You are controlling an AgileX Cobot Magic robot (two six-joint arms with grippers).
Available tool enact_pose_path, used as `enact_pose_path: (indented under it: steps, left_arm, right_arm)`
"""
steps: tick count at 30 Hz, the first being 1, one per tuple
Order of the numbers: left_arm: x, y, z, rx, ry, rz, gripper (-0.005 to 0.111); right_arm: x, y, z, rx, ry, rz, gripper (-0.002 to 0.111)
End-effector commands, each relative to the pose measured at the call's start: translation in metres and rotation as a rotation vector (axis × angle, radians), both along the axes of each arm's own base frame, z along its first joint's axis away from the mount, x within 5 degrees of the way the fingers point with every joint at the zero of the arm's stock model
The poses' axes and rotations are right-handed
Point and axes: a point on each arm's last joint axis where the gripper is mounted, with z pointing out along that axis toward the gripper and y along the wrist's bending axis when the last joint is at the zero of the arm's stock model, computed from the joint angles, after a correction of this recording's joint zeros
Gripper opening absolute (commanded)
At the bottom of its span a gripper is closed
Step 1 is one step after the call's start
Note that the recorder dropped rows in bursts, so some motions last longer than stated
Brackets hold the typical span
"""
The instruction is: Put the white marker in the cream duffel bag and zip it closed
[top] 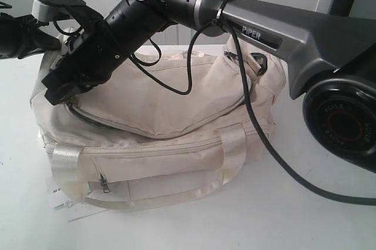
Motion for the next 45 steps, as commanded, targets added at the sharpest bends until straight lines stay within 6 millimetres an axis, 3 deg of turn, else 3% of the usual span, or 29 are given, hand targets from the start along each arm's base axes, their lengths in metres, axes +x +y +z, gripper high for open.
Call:
enact_pose_path:
  steps: [1,29,31,34,36,39,42,45]
  left_arm:
    - [0.001,0.002,0.001,-0.006,-0.007,0.017,0.000]
    - [0.002,0.003,0.001,-0.018,0.001,0.048,0.000]
    - [0.002,0.003,0.001,-0.017,0.001,0.050,0.012]
    - [0.002,0.003,0.003,-0.018,0.001,0.052,0.054]
    - [-0.001,0.003,0.008,-0.015,-0.004,0.054,0.069]
    - [-0.010,0.004,0.025,0.036,-0.040,0.032,0.072]
    - [-0.034,0.012,0.040,0.070,0.036,-0.015,0.072]
    - [-0.051,0.012,0.039,0.092,0.107,-0.060,0.070]
  right_arm:
    - [-0.010,0.000,0.007,-0.015,0.034,0.054,0.000]
    - [-0.012,-0.002,0.006,-0.041,0.056,0.054,0.000]
    - [-0.011,-0.001,0.006,-0.036,0.047,0.044,0.000]
    - [-0.009,-0.001,0.006,-0.029,0.037,0.031,0.000]
    - [-0.008,-0.001,0.007,-0.024,0.029,0.021,0.000]
    - [-0.006,0.000,0.007,-0.017,0.017,0.007,0.000]
    - [-0.006,0.000,0.007,-0.016,0.016,0.005,0.000]
    - [-0.006,0.000,0.007,-0.016,0.016,0.005,0.000]
